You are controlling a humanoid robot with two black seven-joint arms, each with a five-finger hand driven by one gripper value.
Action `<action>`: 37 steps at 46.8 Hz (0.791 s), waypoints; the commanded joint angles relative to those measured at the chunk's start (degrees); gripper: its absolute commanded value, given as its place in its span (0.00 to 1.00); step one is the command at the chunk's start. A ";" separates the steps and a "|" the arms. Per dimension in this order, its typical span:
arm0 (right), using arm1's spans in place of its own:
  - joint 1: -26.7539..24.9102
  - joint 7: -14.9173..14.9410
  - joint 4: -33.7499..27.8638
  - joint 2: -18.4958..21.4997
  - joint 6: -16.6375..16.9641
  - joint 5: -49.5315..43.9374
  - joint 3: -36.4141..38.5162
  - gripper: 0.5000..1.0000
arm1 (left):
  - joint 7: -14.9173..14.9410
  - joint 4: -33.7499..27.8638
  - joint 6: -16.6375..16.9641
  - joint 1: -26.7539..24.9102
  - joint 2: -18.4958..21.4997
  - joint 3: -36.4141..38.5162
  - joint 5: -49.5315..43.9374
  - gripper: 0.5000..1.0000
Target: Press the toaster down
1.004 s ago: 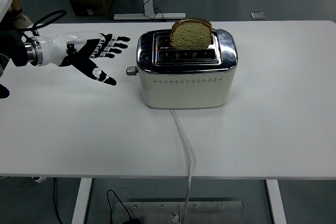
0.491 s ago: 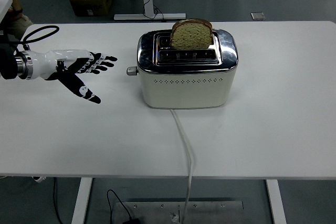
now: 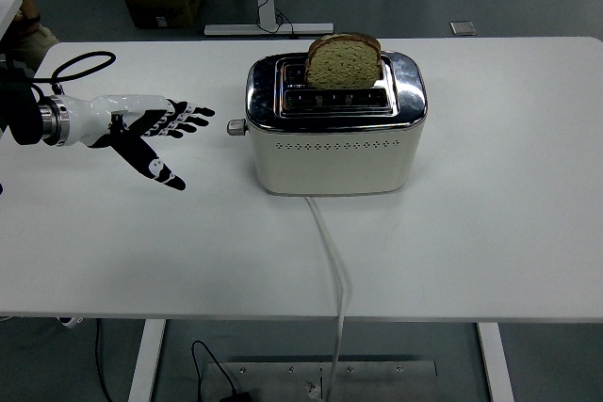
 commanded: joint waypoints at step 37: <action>0.00 0.00 -0.09 0.00 -0.08 0.00 -0.01 1.00 | -0.07 2.87 0.44 0.59 -5.15 0.14 0.00 1.00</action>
